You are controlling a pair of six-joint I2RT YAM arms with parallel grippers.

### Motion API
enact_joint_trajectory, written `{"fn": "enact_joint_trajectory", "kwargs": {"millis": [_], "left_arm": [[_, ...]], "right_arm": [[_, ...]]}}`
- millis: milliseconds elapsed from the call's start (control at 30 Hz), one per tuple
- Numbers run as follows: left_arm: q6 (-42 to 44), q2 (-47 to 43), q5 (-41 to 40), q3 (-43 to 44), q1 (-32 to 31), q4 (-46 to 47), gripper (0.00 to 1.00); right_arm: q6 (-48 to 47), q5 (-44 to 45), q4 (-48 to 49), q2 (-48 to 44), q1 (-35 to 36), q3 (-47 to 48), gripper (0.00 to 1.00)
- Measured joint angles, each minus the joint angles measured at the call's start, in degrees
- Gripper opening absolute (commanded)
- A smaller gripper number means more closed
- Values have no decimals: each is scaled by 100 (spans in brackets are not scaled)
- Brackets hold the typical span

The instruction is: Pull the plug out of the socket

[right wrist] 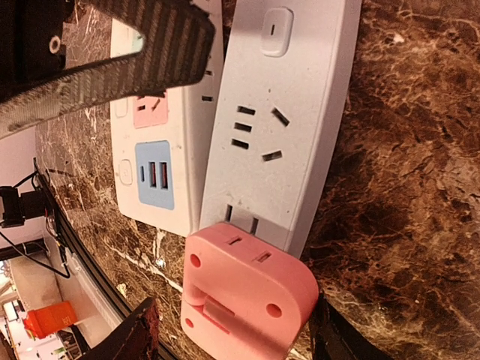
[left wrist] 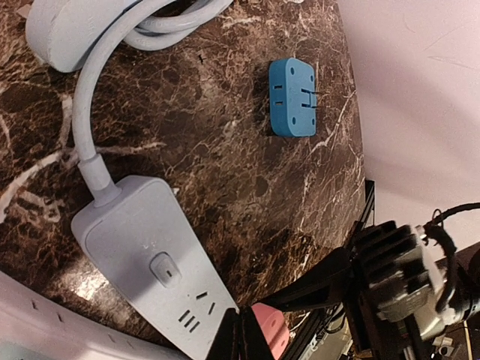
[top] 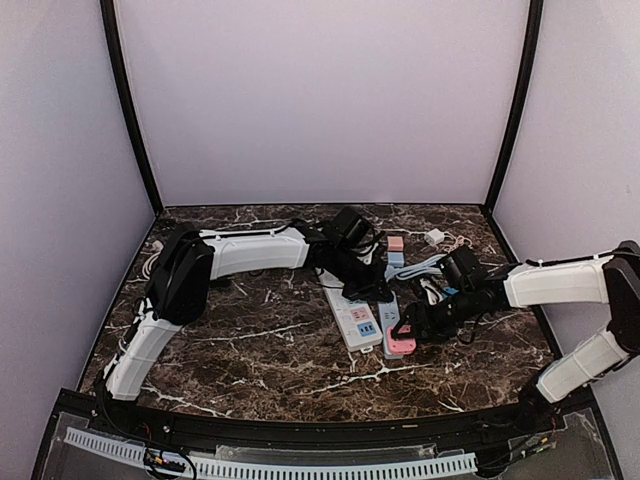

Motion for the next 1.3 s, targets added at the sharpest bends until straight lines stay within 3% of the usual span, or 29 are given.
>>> {"fn": "enact_joint_trajectory", "kwargs": {"millis": [433,900,1300], "left_arm": [[26,0,103,-201,-9,219,3],[144,66,-39,-201,-9,-26,3],[164,140,-15,-201,-9,-44,3]], "right_arm": [[55,-87,70,216,72,-55,53],[74,-57,-415,-297,109,297,42],[199,-59,-393,96,203,341,29]]}}
